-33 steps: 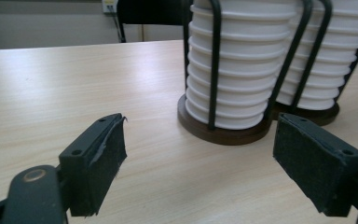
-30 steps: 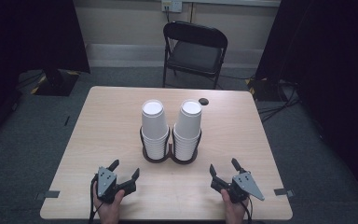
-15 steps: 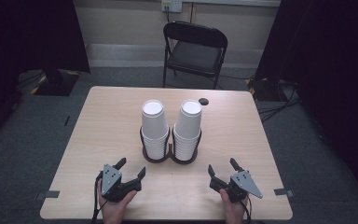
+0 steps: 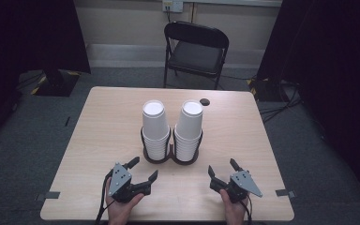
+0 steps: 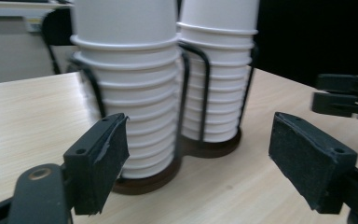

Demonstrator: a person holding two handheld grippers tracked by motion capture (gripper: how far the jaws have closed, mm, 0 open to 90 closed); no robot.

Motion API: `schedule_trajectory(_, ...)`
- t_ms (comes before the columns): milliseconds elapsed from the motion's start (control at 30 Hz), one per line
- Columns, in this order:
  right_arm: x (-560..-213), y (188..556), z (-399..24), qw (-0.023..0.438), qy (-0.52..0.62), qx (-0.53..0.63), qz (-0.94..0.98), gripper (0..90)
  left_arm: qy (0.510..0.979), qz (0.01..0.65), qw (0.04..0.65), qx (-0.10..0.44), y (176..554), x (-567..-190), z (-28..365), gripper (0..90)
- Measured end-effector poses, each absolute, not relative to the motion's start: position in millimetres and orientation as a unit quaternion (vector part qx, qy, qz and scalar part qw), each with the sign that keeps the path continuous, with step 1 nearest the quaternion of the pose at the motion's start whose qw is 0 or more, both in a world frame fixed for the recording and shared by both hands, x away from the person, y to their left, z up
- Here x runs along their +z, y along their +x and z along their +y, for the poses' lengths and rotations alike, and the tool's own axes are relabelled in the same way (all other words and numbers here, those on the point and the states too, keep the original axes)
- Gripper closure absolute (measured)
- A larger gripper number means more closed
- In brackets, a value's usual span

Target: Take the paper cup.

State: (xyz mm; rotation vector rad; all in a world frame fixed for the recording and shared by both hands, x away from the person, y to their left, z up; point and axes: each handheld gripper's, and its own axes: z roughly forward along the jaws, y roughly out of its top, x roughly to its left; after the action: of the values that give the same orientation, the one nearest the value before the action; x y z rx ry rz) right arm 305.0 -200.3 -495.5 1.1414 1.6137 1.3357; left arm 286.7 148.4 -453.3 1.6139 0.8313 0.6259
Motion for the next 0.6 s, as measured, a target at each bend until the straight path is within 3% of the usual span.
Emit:
schedule_trajectory(333,-495.2,306.1,-200.2,0.358,0.446,0.521,0.634,13.3,0.694,0.348,0.586,0.234,293.8,-442.0,133.4,18.8)
schedule_trajectory(600,-495.4,305.4,-201.0,0.357,0.446,0.524,0.631,13.6,0.700,0.336,0.581,0.243,298.1,-431.5,123.6,21.7)
